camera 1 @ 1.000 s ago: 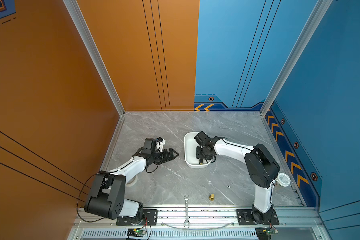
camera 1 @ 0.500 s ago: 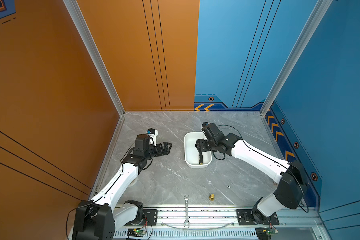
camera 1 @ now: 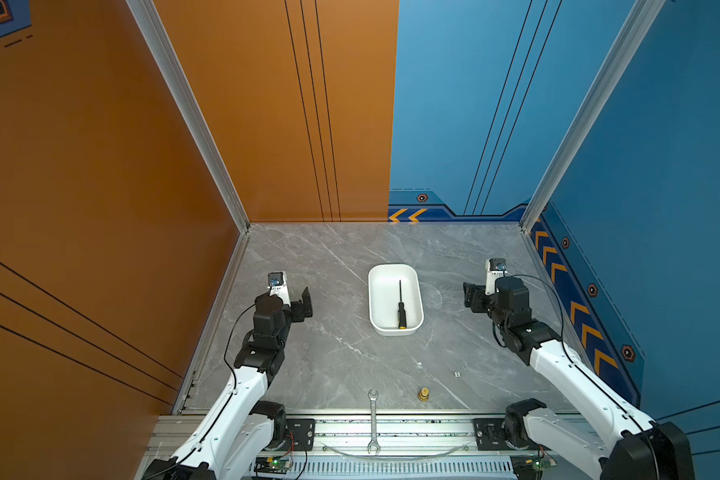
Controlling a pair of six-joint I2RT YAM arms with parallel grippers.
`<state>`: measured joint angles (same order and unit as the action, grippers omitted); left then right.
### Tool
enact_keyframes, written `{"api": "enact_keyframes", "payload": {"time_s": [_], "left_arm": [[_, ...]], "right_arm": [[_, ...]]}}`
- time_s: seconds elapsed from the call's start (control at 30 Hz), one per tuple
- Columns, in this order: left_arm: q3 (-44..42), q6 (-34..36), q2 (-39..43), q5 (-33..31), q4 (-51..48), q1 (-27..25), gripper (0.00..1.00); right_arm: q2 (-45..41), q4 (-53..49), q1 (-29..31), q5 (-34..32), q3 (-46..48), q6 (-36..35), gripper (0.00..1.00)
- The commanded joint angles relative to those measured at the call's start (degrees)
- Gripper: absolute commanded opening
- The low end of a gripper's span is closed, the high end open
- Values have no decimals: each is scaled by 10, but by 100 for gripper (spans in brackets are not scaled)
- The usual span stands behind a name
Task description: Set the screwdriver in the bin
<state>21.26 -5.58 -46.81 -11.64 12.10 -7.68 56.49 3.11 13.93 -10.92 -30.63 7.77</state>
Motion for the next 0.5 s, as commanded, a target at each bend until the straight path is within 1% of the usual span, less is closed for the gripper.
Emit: {"api": "enact_keyframes", "payload": {"time_s": [0.0, 0.07, 0.13, 0.27, 0.47], "left_arm": [[-43, 26, 15, -34, 95, 14, 98], [-61, 26, 15, -22, 117, 23, 98], [-71, 29, 12, -10, 131, 30, 98], [-92, 44, 4, 9, 164, 41, 98], [-99, 47, -18, 22, 177, 50, 98]], "right_arm": [[-11, 187, -17, -54, 70, -42, 86], [0, 222, -36, -61, 97, -50, 87], [18, 255, -60, -47, 116, -48, 87], [70, 363, -95, -19, 149, -24, 88], [172, 463, -107, -2, 154, -34, 87]]}}
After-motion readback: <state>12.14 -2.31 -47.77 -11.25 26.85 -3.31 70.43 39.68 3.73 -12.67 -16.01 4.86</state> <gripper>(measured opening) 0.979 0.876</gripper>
